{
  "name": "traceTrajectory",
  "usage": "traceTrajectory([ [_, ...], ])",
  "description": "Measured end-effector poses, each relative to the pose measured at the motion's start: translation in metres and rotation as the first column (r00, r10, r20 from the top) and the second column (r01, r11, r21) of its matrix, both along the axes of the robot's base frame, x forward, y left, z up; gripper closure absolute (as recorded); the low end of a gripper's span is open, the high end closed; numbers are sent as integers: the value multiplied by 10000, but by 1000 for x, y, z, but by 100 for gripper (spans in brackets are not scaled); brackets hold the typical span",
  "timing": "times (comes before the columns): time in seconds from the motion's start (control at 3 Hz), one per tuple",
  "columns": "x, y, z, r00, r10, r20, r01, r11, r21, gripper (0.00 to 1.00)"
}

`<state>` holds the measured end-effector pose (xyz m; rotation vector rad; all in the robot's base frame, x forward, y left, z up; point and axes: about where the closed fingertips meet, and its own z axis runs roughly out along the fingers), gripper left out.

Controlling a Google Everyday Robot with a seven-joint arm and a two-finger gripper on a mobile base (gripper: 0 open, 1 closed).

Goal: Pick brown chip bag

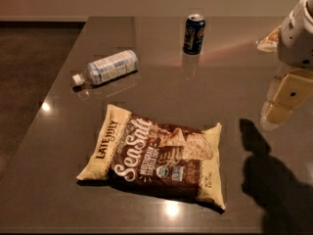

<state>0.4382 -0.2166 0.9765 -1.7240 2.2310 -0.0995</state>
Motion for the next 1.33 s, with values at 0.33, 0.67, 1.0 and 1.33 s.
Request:
traceTrajectory([
  [0.33, 0, 0, 0, 10000, 0, 1, 0, 10000, 0, 0],
  [0.67, -3, 7, -9, 9999, 77, -147, -76, 10000, 19, 0],
  [1.0, -15, 30, -26, 9970, 459, -630, -444, 9987, 244, 0],
  [1.33, -36, 60, -54, 9784, 1336, -1575, -1234, 9897, 725, 0],
])
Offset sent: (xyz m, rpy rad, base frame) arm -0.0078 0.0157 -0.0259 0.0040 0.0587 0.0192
